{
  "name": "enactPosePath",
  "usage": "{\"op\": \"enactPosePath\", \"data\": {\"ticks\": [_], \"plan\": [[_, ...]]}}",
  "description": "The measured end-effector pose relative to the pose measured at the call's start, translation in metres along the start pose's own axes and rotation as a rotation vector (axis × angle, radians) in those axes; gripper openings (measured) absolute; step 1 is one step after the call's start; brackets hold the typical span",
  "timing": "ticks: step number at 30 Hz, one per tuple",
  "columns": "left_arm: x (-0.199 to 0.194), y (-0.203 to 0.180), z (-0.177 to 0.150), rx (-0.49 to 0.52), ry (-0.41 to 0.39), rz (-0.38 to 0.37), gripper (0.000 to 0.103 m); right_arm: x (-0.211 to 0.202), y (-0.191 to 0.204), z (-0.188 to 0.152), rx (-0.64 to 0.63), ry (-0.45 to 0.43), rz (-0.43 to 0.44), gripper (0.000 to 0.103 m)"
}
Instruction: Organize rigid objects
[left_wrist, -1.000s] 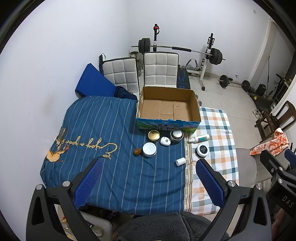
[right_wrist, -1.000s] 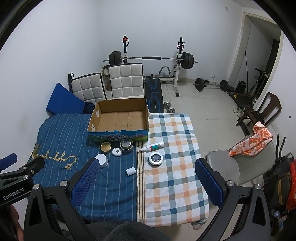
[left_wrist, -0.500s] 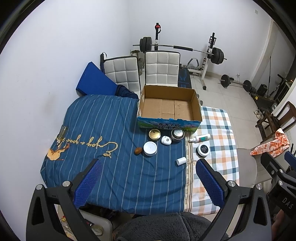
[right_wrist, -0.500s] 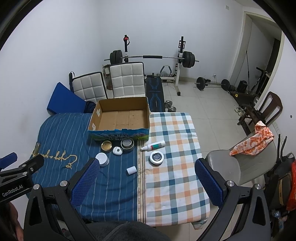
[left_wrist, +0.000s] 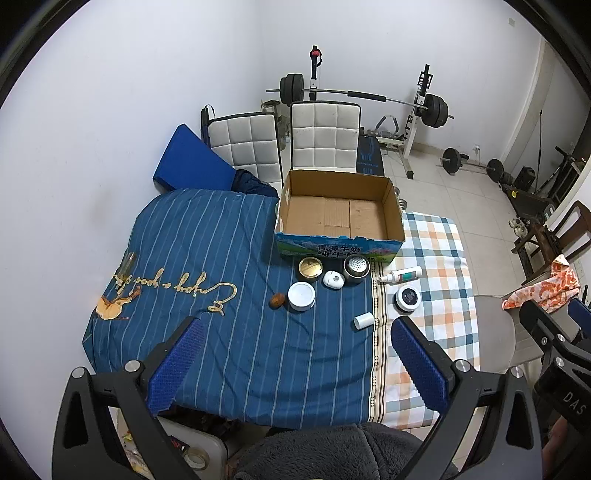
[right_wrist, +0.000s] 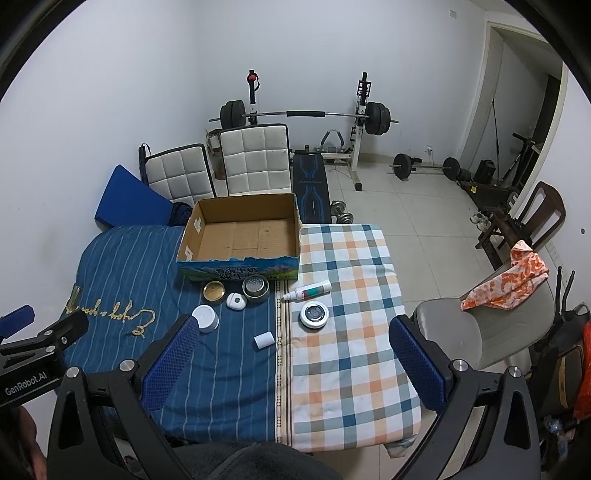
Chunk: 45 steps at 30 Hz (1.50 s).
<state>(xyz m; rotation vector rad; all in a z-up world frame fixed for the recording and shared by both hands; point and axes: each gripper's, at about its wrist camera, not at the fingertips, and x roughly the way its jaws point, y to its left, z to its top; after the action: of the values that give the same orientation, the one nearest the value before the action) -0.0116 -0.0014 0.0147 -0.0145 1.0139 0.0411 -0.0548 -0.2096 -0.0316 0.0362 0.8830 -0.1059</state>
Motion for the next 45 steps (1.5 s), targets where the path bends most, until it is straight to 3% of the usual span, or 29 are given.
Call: {"op": "enactPosePath", "data": {"ticks": [7,13,17,21,33,38,44,45], "plan": [[0.008,0.004,-0.002,-0.021,0.02,0.002,0.103,0.01,0.0,-0.001,-0.006,0.017,0.015,0.103],[0.051,0.015,0.01,-0.064,0.077,0.035,0.103,0.056,-0.011,0.004,0.015,0.097,0.008,0.103],[0.11,0.03,0.026,-0.117,0.146,0.053,0.103,0.115,-0.026,0.008,0.03,0.195,-0.002,0.103],[0.188,0.035,0.036,-0.127,0.251,0.089,0.103,0.198,-0.045,0.008,0.045,0.324,0.015,0.103],[0.407,0.014,0.014,-0.073,0.591,0.078,0.103,0.45,-0.074,-0.038,0.049,0.659,-0.024,0.103],[0.465,0.007,-0.002,-0.059,0.696,0.088,0.103,0.512,-0.063,-0.06,0.081,0.77,0.016,0.103],[0.494,0.0,-0.007,-0.052,0.703,0.068,0.103,0.544,-0.05,-0.075,0.072,0.827,0.021,0.101],[0.497,-0.002,-0.007,-0.044,0.702,0.071,0.099,0.548,-0.05,-0.077,0.074,0.837,0.019,0.099]]}}
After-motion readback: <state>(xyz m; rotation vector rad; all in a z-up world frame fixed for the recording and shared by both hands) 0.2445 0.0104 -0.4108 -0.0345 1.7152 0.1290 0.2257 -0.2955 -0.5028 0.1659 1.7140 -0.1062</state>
